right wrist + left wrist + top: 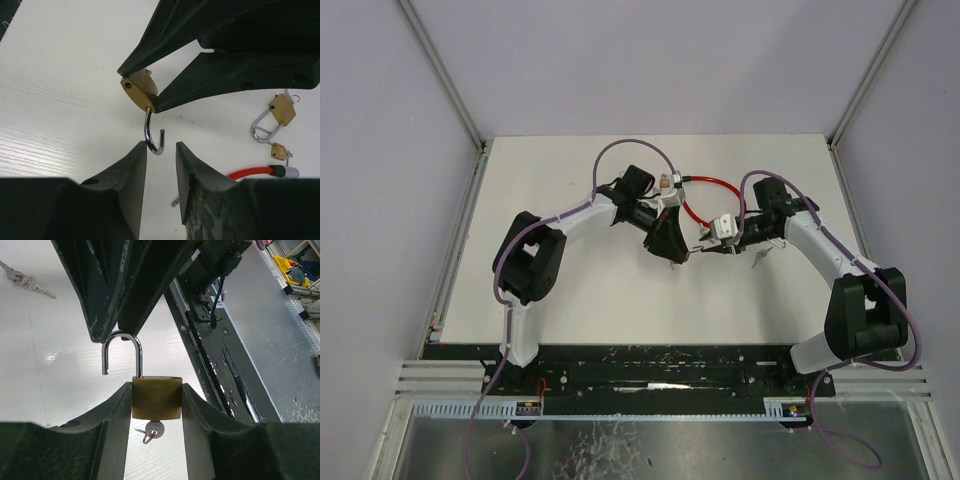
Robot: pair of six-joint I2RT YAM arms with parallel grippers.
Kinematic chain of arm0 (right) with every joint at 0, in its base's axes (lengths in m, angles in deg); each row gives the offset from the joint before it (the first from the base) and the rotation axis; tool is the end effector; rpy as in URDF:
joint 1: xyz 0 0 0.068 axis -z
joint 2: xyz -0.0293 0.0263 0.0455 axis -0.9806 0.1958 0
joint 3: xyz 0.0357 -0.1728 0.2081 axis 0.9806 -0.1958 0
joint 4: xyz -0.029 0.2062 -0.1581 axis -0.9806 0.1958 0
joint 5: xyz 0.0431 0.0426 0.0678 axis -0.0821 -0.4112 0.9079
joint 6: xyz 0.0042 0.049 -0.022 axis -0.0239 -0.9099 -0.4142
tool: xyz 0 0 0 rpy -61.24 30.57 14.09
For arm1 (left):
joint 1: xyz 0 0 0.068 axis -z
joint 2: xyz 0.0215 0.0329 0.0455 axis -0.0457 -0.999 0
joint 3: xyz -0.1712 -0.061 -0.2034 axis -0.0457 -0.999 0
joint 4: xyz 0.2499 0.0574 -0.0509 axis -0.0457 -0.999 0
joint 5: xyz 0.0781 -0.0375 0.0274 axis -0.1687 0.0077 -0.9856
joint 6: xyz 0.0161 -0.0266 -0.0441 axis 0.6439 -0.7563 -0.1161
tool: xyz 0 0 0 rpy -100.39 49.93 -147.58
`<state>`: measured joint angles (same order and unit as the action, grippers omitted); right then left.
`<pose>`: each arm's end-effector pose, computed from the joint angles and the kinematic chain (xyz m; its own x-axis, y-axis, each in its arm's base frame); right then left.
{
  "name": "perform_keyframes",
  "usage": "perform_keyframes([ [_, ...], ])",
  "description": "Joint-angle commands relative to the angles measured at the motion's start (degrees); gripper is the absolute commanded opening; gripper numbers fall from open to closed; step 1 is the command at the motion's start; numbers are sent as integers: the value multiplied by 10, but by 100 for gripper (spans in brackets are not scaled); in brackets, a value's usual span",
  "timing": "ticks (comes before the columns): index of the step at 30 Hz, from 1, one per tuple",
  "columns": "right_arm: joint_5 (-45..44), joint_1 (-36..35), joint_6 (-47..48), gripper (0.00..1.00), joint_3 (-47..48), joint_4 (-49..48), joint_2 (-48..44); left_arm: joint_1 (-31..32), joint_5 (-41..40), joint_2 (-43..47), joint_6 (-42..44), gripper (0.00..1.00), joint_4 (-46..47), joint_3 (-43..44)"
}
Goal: Lock with the key
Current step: Pick up the lock from the center of the board.
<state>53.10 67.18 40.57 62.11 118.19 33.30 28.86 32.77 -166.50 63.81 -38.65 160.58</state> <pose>0.2738 0.0878 0.2509 0.5034 -0.3760 -0.7780 -0.8638 -0.1971 -0.4636 0.3429 -0.2510 0.2090 -0.2874 0.2888 -0.9132 0.8603 -0.3413 -0.3786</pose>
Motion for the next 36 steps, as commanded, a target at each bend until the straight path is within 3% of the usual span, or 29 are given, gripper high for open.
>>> perform_keyframes([
  [1,3,-14,5,35,-3,-1,7,4,27,-2,26,0,-15,19],
  [7,3,-22,21,26,-1,11,11,4,29,-4,42,0,-30,23],
  [10,3,-24,25,16,0,14,12,4,30,-4,46,0,-34,23],
  [13,12,-25,35,0,6,30,14,3,30,-4,46,1,-36,24],
  [15,28,-24,54,0,18,62,18,3,28,-4,46,5,-40,27],
  [19,47,-25,46,0,38,101,16,-2,24,-11,31,36,-42,39],
  [22,36,-24,-20,0,51,87,7,-13,28,-11,37,55,-46,40],
  [24,30,-24,-67,0,52,70,-1,-24,44,-10,48,72,-47,38],
  [27,26,-22,-83,0,56,76,-10,-41,58,-3,72,82,-49,32],
  [29,33,-17,-93,0,61,81,-14,-47,67,4,95,100,-50,25],
  [34,74,2,-131,0,74,91,-23,-56,87,35,198,100,-66,-5],
  [36,83,10,-144,0,77,94,-29,-60,112,38,342,100,-155,0],
])
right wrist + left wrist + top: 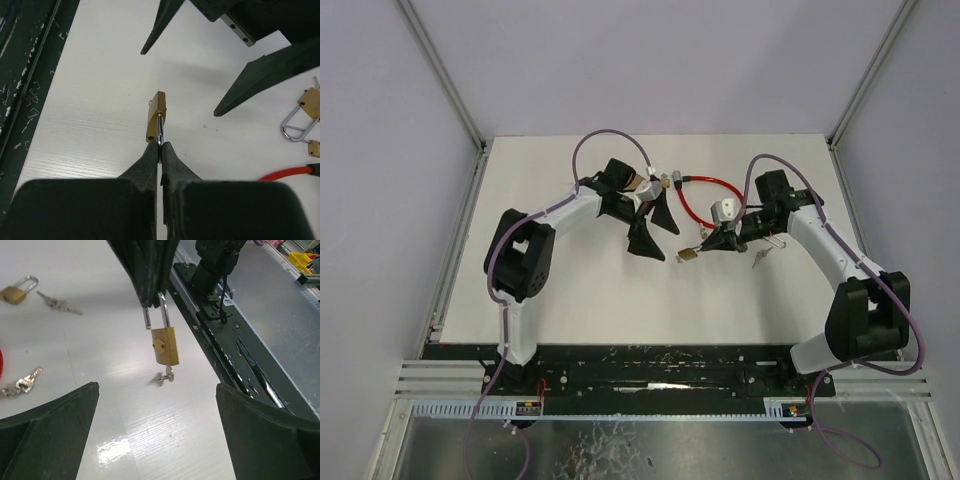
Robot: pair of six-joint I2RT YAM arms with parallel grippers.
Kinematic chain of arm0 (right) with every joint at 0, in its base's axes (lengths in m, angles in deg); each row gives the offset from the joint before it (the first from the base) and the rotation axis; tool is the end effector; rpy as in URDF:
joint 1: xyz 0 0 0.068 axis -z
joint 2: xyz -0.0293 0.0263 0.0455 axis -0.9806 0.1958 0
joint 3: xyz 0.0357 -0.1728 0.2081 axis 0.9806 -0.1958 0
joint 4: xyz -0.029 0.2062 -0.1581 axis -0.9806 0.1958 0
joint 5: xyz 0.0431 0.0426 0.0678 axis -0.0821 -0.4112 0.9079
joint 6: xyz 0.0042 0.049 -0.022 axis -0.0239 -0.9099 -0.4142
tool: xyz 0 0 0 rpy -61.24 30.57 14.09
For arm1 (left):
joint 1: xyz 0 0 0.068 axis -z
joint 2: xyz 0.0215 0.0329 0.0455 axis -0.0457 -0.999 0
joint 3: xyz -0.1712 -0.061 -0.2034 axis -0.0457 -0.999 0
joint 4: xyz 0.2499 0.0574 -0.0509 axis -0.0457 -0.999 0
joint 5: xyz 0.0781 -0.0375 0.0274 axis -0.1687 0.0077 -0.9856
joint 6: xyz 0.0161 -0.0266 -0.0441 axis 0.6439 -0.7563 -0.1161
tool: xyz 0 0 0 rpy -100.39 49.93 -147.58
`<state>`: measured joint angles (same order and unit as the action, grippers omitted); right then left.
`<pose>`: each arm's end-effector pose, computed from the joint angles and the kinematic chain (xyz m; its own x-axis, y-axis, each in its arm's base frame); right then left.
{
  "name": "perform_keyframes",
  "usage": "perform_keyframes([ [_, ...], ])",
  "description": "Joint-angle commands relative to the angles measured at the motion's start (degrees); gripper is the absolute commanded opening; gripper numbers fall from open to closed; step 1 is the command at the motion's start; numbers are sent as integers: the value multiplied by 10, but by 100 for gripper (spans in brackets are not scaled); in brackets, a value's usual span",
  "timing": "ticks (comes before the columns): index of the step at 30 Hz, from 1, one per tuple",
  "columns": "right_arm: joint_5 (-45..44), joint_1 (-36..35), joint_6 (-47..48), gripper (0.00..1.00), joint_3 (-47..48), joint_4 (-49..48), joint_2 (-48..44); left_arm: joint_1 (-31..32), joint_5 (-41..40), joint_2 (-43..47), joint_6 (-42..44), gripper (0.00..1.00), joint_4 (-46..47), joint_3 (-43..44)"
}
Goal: Lock with the key
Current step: Pick up the lock from the center of the board.
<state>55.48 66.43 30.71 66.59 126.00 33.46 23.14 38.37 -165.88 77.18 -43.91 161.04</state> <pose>0.2704 0.0916 0.2688 0.3015 -0.3733 -0.8774 -0.9529 -0.1507 -0.2633 0.3589 -0.2126 0.2145 -0.1892 0.1603 -0.9688 0.9006 -0.3648 -0.2362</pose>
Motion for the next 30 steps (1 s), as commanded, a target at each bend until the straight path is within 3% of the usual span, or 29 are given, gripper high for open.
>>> perform_keyframes([
  [1,61,20,-50,0,33,16,-33,-10,87,18,367,100,-241,20],
  [2,62,22,-54,0,34,17,-36,-16,106,-10,634,100,-448,55],
  [3,62,25,-57,0,34,17,-39,-17,106,-27,672,100,-538,81],
  [12,57,36,-78,0,24,3,-50,-10,108,-48,697,100,-551,94],
  [21,21,37,-126,0,25,-23,-55,16,105,-154,597,100,-552,317],
  [25,-12,43,-142,0,35,-22,-79,15,105,-178,583,100,-552,381],
  [30,-10,85,-144,0,58,15,-118,15,104,-172,630,100,-551,465],
])
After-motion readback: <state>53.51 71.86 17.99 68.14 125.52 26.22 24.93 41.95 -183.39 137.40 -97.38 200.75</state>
